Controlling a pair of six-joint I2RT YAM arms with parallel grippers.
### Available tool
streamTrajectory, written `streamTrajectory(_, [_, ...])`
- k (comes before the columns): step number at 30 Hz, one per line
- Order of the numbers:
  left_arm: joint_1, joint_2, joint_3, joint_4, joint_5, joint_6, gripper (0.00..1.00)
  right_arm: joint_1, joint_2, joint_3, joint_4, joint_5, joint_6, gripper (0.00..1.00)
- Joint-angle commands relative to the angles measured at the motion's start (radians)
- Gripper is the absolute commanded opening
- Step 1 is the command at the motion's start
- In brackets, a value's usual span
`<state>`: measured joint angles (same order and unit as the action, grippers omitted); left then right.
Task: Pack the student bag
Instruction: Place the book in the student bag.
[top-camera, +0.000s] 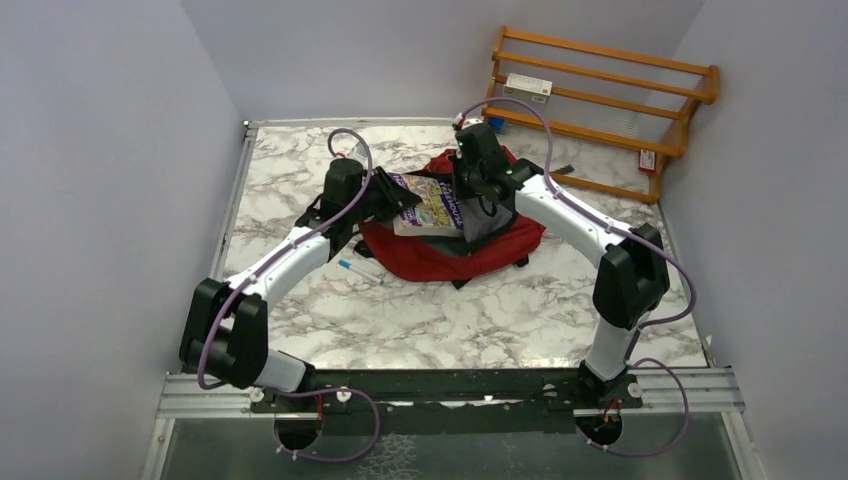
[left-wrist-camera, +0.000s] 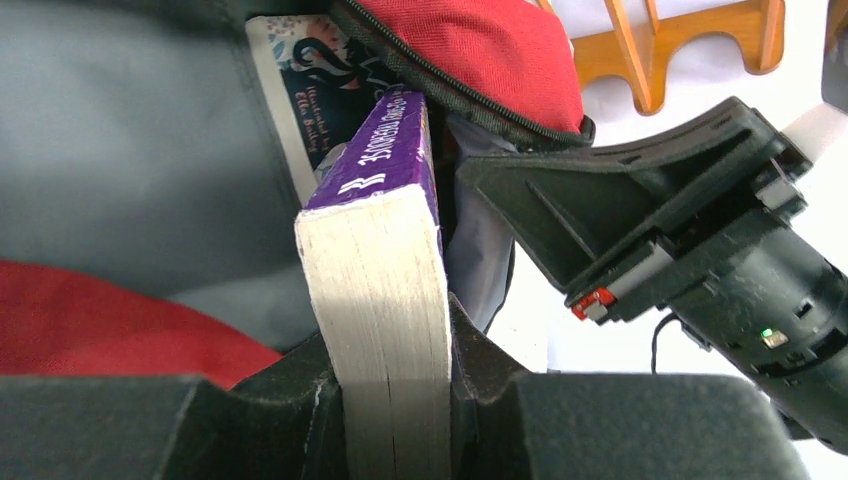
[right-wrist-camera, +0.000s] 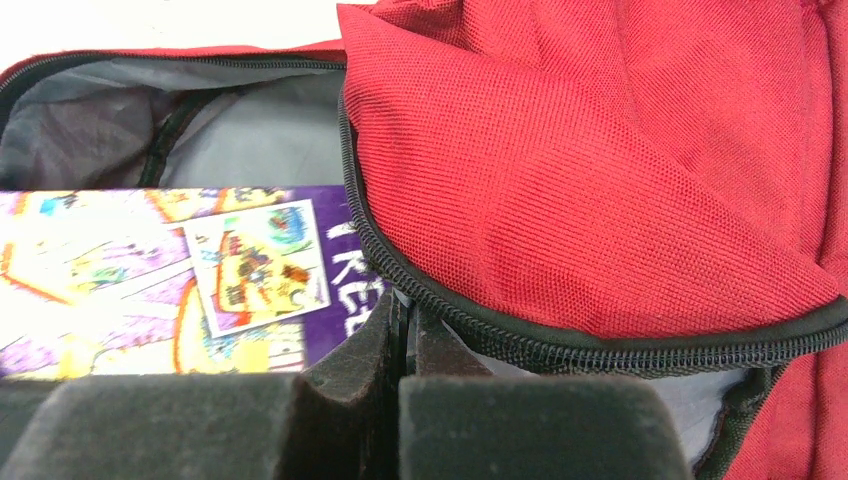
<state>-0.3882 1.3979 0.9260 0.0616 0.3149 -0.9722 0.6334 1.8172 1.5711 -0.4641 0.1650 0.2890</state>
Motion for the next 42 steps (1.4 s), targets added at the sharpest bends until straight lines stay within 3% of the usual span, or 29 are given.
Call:
streamTrajectory(1, [0.005,0.053,0.077,0.168,0.081,-0.043,0.0,0.006,-0.067,0.006,0.075,-0.048,0.017,0.01])
streamTrajectory(16, [0.004,0.225,0.112,0.48,0.051,-0.077,0.0,0.006,-0.08,-0.018,0.088,-0.101,0.043,0.01])
streamTrajectory(30, [-0.038,0.529,0.154,0.868,0.047,-0.249,0.0,0.005,-0.106,-0.042,0.105,-0.116,0.104,0.01])
streamTrajectory(42, [-0.12,0.686,0.257,0.896,-0.04,-0.268,0.0,0.006,-0.12,-0.066,0.118,-0.127,0.113,0.01])
